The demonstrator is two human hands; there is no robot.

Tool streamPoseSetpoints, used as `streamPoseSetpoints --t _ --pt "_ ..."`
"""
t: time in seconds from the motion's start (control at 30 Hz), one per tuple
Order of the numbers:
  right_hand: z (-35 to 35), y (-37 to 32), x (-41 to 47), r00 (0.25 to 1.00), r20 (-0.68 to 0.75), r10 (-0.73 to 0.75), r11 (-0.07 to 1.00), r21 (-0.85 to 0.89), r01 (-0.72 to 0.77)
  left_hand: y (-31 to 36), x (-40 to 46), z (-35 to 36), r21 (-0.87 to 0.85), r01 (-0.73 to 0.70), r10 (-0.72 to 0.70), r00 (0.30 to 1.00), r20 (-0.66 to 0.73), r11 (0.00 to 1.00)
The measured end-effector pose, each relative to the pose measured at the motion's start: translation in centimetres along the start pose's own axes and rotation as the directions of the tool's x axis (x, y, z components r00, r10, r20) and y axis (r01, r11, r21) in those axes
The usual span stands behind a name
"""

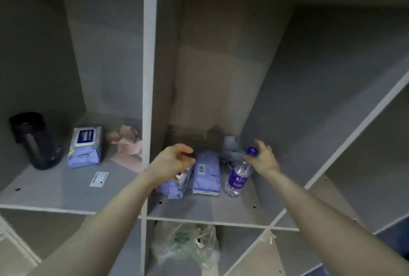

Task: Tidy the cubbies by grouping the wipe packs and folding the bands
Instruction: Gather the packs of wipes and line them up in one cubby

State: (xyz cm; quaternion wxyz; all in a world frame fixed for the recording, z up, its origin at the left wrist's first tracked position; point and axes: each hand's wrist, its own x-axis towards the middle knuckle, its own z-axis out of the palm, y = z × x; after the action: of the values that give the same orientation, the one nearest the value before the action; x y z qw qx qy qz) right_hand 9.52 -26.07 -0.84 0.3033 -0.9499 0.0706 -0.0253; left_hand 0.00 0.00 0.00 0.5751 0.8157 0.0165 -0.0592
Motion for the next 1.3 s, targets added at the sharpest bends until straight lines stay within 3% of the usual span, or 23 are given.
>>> streamPoseSetpoints --t 0.13,0.23,0.33,0.47,0.57,0.7,0.77,0.8,0.87,0.93,0.97,1.03,1.13,1.23,1.3 --pt "2.0 0.6 1.8 0.997 0.074 -0.021 0.996 -0.080 0.027 -1.2 2.5 1.6 0.014 0.076 -0.075 0.996 -0.044 0.997" --pt "1.7 1.3 2.5 0.999 -0.009 -0.035 0.990 -0.137 0.034 -2.5 4.9 2.9 0.064 0.104 -0.100 0.993 -0.063 0.992" --pt "0.3 2.3 2.9 0.999 -0.036 -0.003 0.996 -0.085 0.000 -4.4 7.3 5.3 0.228 0.090 -0.076 0.995 -0.071 0.970" --pt "0.0 3.4 2.9 0.994 0.014 -0.108 0.990 -0.087 0.108 -7.0 10.5 10.0 0.464 0.081 -0.114 0.993 0.044 0.882" --pt "-0.4 4.1 3.3 0.992 0.049 -0.114 0.988 -0.097 0.118 -8.5 12.1 13.2 0.699 0.061 -0.136 0.989 0.052 0.712" --pt "-0.6 4.6 3.8 0.987 0.113 -0.110 0.985 -0.118 0.123 -9.5 12.9 16.2 0.757 0.178 -0.222 0.974 -0.044 0.629" --pt "0.2 4.5 3.5 0.983 0.119 -0.141 0.952 -0.255 0.167 -9.7 12.9 17.3 0.774 0.222 -0.191 0.973 -0.132 0.594" --pt "0.8 4.4 3.2 0.970 0.063 -0.236 0.902 -0.356 0.243 -9.8 12.8 17.7 0.773 0.234 -0.150 0.972 -0.180 0.589" --pt "2.0 4.1 2.1 0.841 -0.059 -0.537 0.772 -0.437 0.462 -9.7 12.9 17.6 0.754 0.235 -0.070 0.967 -0.244 0.613" --pt "3.3 3.7 1.1 0.698 -0.069 -0.713 0.672 -0.350 0.653 -9.1 13.3 16.6 0.741 0.216 -0.038 0.968 -0.249 0.635" --pt "4.1 3.5 0.6 0.669 -0.004 -0.743 0.640 -0.300 0.708 -8.5 13.5 16.0 0.729 0.213 -0.049 0.970 -0.240 0.651" --pt "5.7 3.1 -0.2 0.694 0.133 -0.707 0.675 -0.162 0.719 -6.7 13.8 14.3 0.707 0.191 -0.087 0.980 -0.181 0.681" --pt "7.8 2.3 -0.7 0.786 0.346 -0.512 0.853 0.094 0.514 -3.1 13.7 11.1 0.484 0.272 -0.222 0.962 -0.160 0.832" --pt "9.3 1.6 0.1 0.849 0.331 -0.411 0.908 0.229 0.350 -1.0 13.2 8.5 0.236 0.333 -0.315 0.942 -0.111 0.913" --pt "9.7 2.1 0.7 0.864 0.362 -0.349 0.936 0.173 0.306 -0.9 12.9 7.7 0.067 0.346 -0.342 0.937 -0.064 0.936"
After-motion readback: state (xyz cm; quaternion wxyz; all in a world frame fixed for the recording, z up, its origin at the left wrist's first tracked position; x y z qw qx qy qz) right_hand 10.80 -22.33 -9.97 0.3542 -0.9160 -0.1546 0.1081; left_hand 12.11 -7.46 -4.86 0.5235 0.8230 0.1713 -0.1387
